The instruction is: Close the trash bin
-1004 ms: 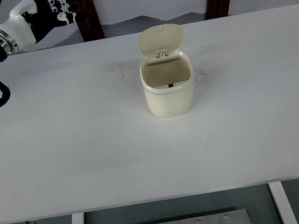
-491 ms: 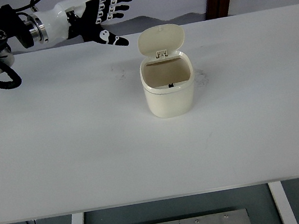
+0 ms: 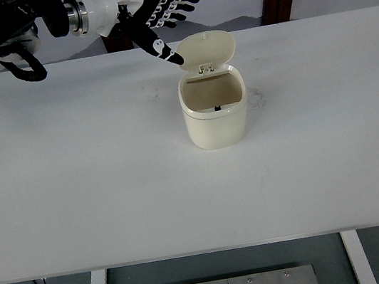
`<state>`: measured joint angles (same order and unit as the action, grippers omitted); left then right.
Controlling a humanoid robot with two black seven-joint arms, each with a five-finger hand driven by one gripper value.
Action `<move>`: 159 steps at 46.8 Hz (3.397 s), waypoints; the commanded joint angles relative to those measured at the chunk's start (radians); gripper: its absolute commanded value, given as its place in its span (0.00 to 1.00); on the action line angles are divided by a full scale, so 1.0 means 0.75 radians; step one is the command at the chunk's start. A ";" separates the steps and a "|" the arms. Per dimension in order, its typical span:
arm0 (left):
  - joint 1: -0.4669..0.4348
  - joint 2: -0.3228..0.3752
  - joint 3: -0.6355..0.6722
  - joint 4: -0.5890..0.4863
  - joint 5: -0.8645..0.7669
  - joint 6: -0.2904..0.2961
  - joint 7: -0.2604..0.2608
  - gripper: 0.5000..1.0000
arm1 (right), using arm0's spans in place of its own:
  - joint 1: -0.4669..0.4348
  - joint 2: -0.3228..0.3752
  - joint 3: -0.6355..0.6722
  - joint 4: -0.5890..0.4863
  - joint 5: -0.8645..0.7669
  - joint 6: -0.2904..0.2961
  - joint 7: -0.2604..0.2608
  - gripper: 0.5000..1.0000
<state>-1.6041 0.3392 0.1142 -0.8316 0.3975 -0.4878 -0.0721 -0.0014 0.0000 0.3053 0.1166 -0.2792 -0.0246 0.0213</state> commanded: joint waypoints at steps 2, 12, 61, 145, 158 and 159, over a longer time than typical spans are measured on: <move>-0.011 -0.029 0.015 0.000 0.045 -0.004 0.043 1.00 | 0.000 0.000 0.000 0.000 0.000 0.000 0.000 0.98; -0.015 -0.078 0.028 0.002 0.053 -0.006 0.074 1.00 | 0.000 0.000 0.000 0.000 0.000 0.000 0.000 0.98; -0.070 -0.184 0.038 -0.112 0.051 -0.164 0.317 1.00 | 0.000 0.000 0.000 0.000 0.000 0.000 0.000 0.98; -0.046 -0.195 0.101 -0.137 0.000 -0.155 0.331 1.00 | 0.000 0.000 0.000 0.000 0.000 0.000 0.000 0.98; -0.066 -0.123 0.079 -0.035 -0.246 -0.102 0.317 1.00 | 0.000 0.000 0.000 0.000 0.000 0.000 0.000 0.98; -0.066 -0.115 0.067 -0.026 -0.266 -0.090 0.315 1.00 | 0.000 0.000 0.000 0.000 0.000 0.000 0.000 0.98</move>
<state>-1.6535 0.2371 0.1817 -0.8677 0.2431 -0.5761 0.1681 -0.0016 0.0000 0.3053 0.1166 -0.2792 -0.0245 0.0217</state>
